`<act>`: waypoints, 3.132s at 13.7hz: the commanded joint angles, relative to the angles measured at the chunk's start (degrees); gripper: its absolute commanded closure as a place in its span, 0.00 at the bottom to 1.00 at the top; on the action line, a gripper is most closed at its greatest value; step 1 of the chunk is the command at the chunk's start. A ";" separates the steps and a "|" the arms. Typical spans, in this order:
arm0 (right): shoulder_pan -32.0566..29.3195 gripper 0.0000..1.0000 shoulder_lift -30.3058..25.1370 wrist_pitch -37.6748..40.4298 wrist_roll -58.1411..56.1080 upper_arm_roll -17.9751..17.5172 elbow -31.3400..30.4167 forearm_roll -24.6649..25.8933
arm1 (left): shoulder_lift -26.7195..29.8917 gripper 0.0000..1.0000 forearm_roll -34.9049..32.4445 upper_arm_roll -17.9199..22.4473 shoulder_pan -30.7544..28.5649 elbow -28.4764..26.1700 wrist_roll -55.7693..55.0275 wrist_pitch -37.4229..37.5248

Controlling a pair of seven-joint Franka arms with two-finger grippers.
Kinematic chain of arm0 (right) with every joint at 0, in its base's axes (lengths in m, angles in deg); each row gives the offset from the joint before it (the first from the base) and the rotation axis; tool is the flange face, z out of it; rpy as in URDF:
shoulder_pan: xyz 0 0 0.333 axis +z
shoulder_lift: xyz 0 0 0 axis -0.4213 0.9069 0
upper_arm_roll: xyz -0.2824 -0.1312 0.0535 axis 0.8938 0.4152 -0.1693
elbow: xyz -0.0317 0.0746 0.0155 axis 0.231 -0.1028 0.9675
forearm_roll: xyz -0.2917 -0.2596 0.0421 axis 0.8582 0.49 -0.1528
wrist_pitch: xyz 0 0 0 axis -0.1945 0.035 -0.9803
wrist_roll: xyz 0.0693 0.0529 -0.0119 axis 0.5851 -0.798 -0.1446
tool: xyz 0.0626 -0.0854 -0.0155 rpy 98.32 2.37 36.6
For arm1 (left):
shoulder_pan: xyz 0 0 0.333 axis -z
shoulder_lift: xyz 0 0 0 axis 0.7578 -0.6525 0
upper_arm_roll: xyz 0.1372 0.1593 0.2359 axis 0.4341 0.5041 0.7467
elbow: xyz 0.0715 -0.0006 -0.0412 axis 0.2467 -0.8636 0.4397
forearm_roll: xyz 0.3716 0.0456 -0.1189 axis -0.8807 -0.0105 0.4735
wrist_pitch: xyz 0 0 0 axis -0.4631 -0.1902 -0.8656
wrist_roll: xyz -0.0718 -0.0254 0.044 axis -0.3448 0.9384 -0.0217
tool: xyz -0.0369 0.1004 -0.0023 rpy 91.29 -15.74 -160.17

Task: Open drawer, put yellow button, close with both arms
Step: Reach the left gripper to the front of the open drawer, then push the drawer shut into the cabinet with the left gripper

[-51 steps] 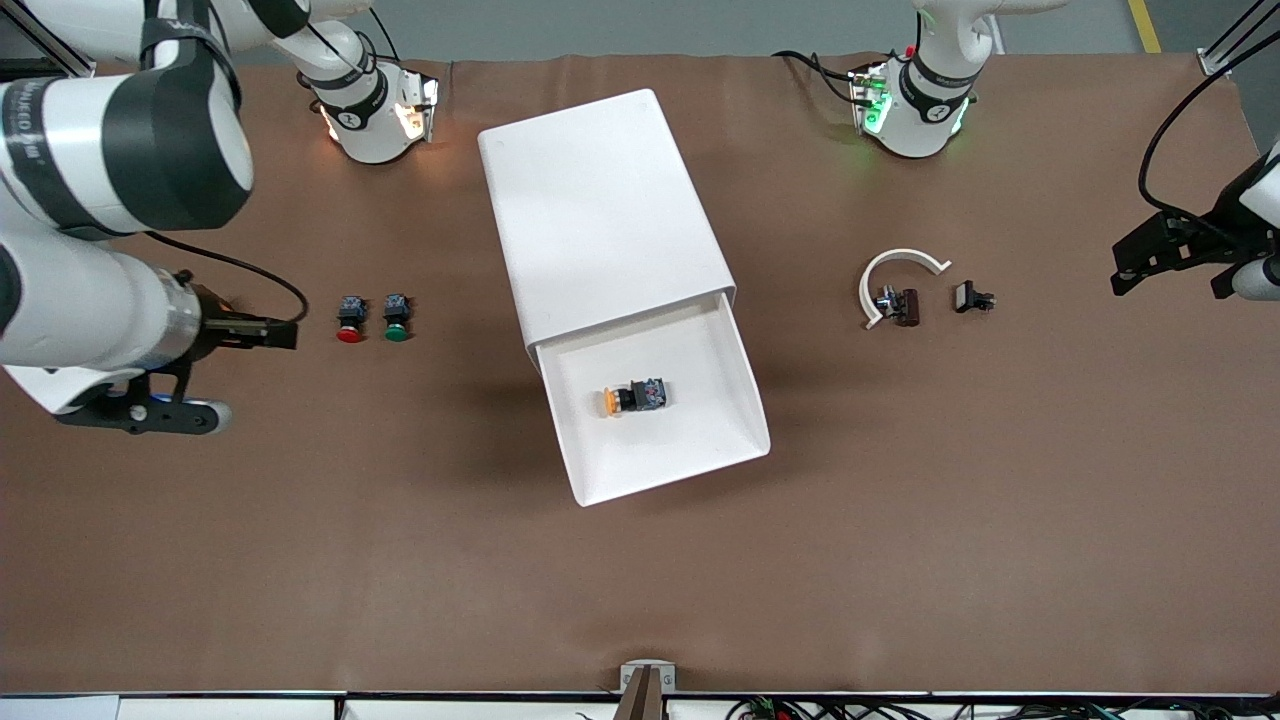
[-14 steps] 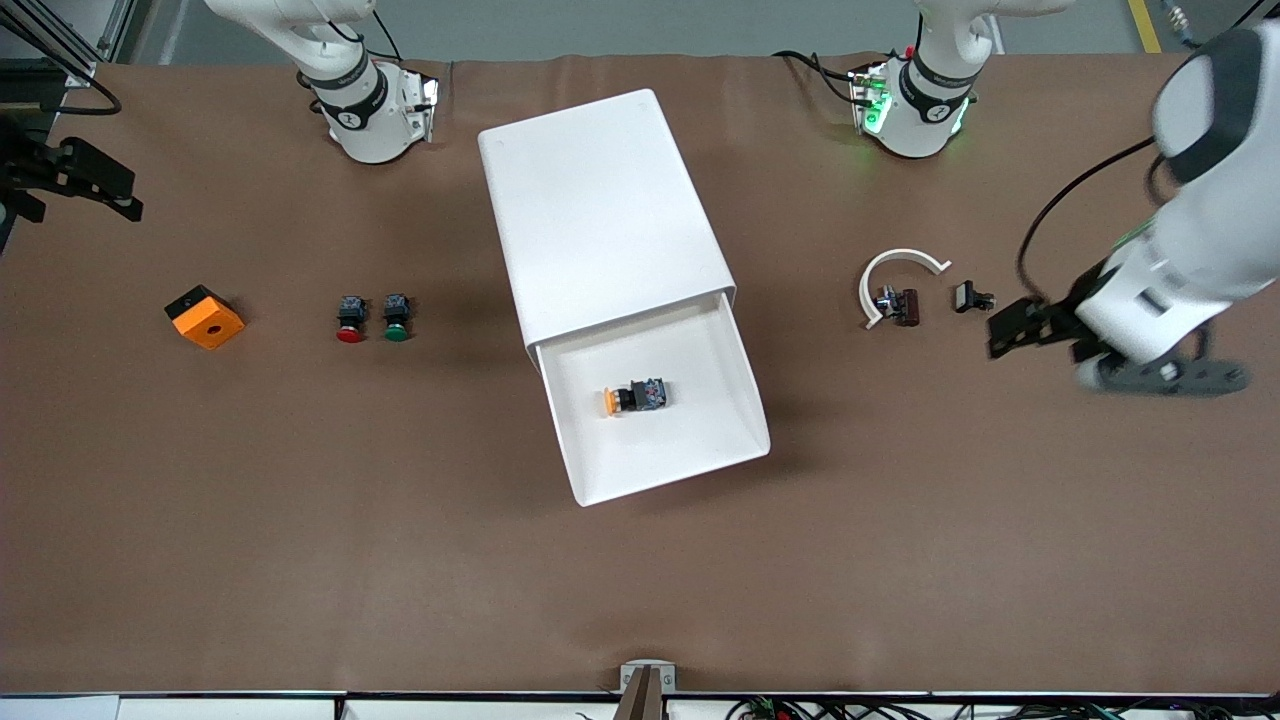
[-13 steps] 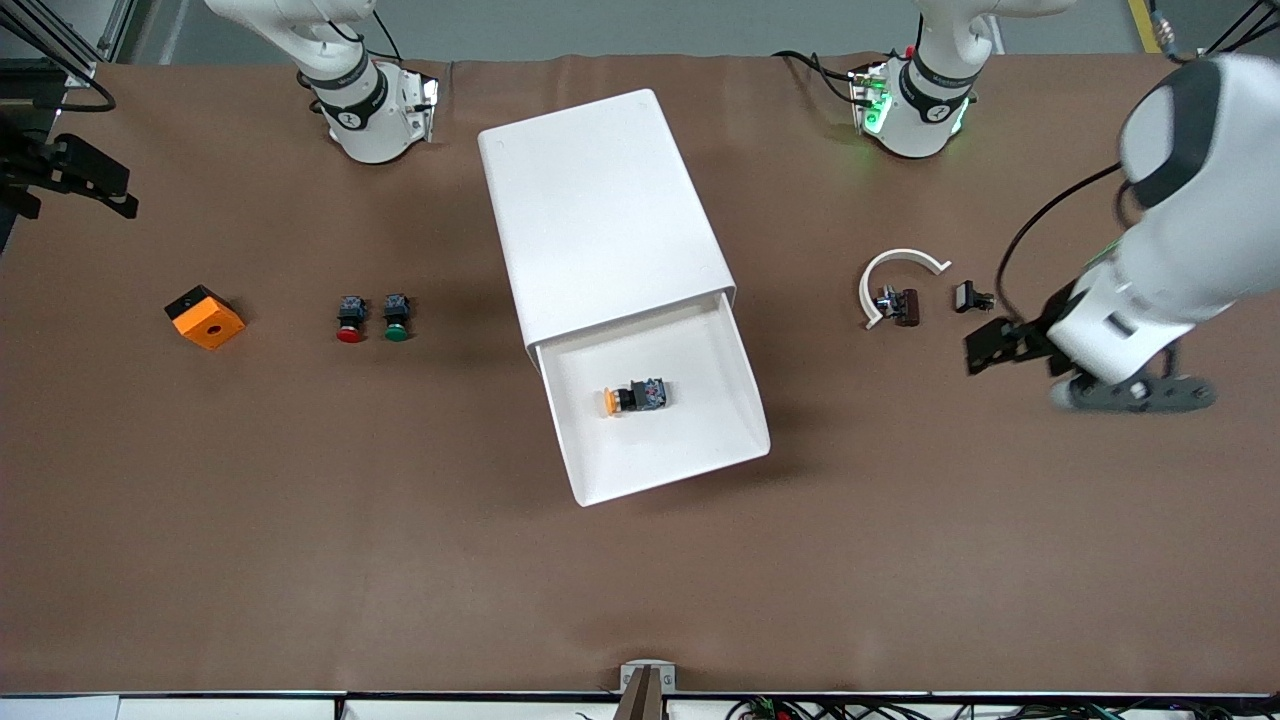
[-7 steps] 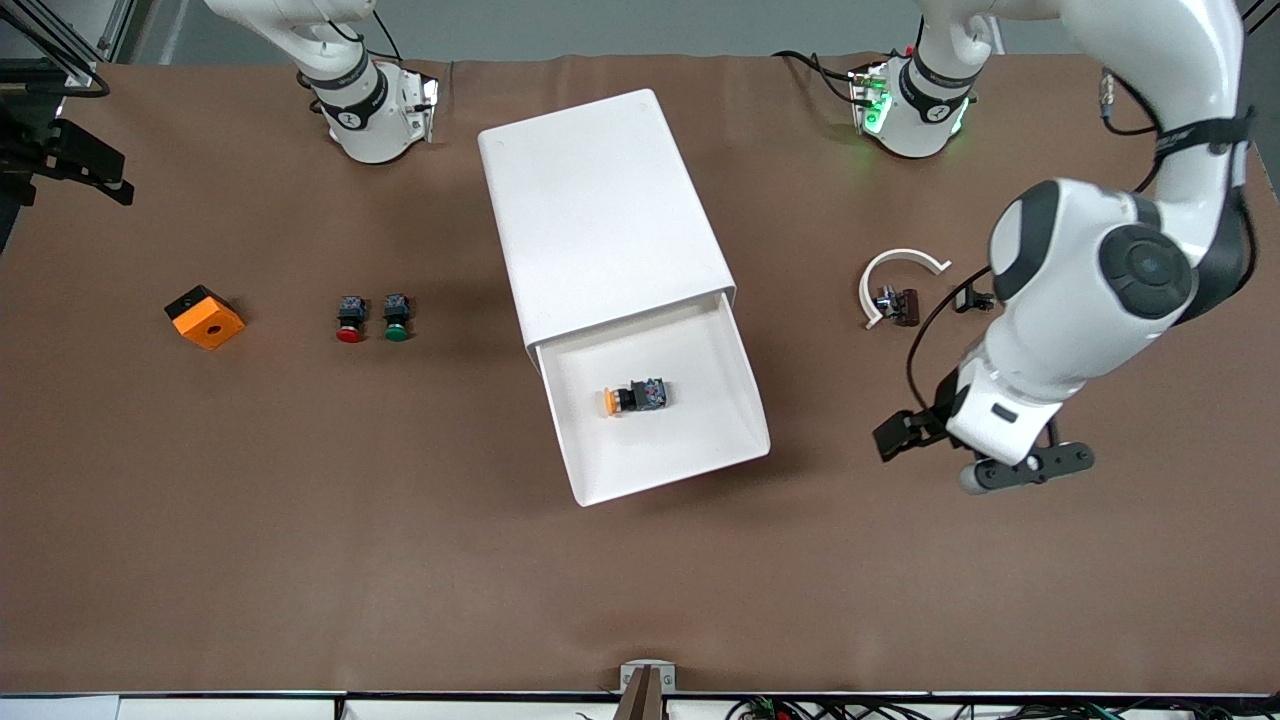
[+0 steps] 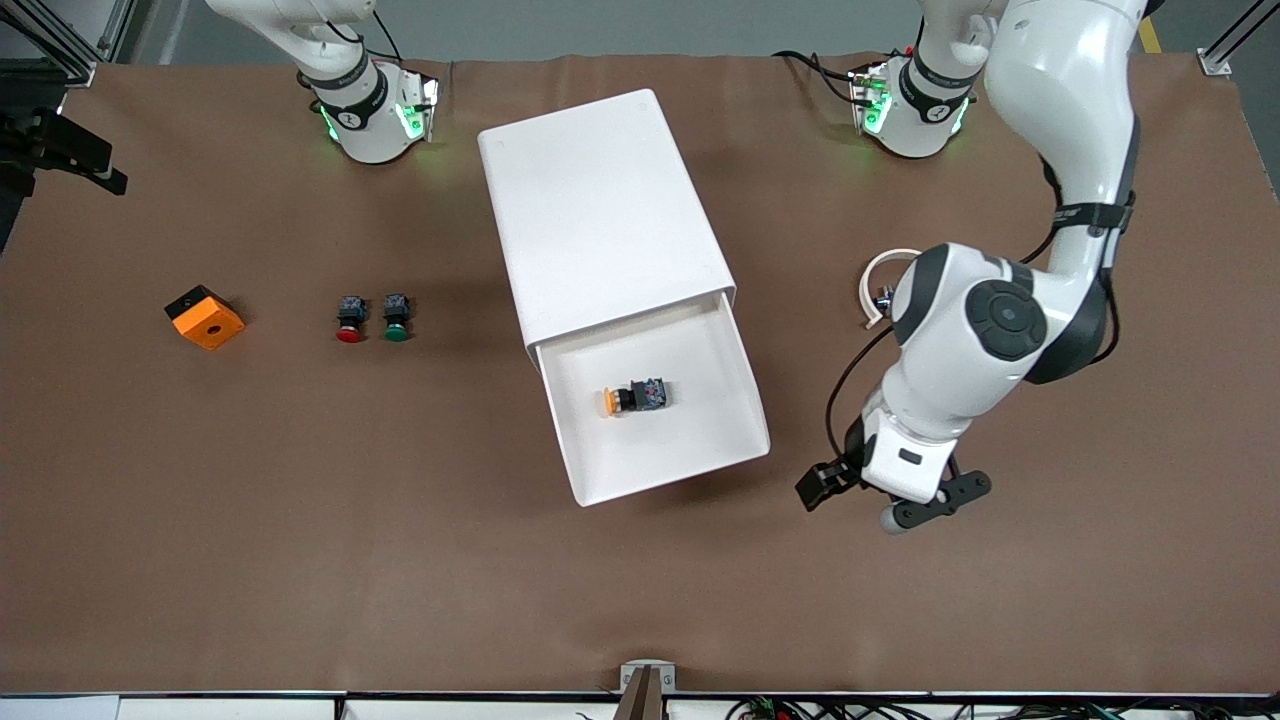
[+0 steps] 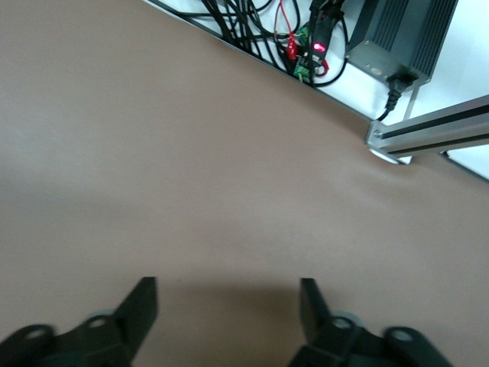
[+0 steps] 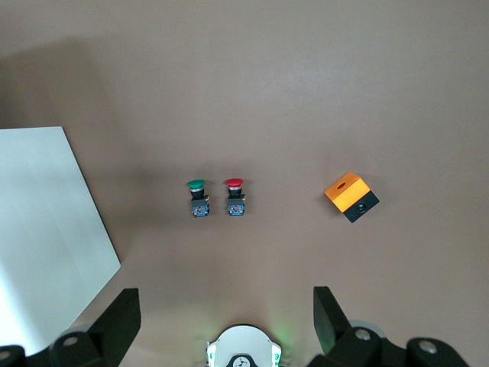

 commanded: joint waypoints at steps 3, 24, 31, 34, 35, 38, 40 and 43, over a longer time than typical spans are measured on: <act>-0.81 0.00 0.17 1.63 -0.43 -0.17 5.36 -0.39 | -4.33 0.86 0.54 0.20 3.92 2.26 -3.94 -3.92; -0.54 0.00 -0.79 5.07 -0.43 0.01 2.29 -1.10 | -3.81 0.87 8.79 -0.32 16.93 1.82 -11.50 3.19; -0.46 0.00 -1.32 4.45 -0.34 0.01 1.66 -1.36 | -3.63 0.87 10.73 -0.24 20.80 1.82 -15.36 7.77; -0.63 0.00 -2.81 4.02 -0.34 0.01 -0.17 -1.36 | -3.63 0.81 10.74 -0.24 21.15 1.82 -15.72 7.86; -0.72 0.00 -3.78 2.88 -0.34 0.09 -1.49 -1.36 | -3.63 0.78 10.74 -0.24 20.89 1.82 -15.63 7.86; -0.46 0.00 -3.79 2.43 -0.34 0.01 -1.32 -1.36 | -3.45 0.01 9.94 0.81 19.75 2.00 -14.93 7.86; -0.19 0.00 -3.79 1.73 -0.34 -0.34 -1.15 -1.36 | -2.14 0.00 9.42 1.78 17.30 2.08 -14.05 9.08; -0.28 0.00 -3.79 -0.46 -0.43 -0.34 -0.97 -1.36 | -0.30 0.00 8.36 1.78 12.46 2.52 -9.85 12.69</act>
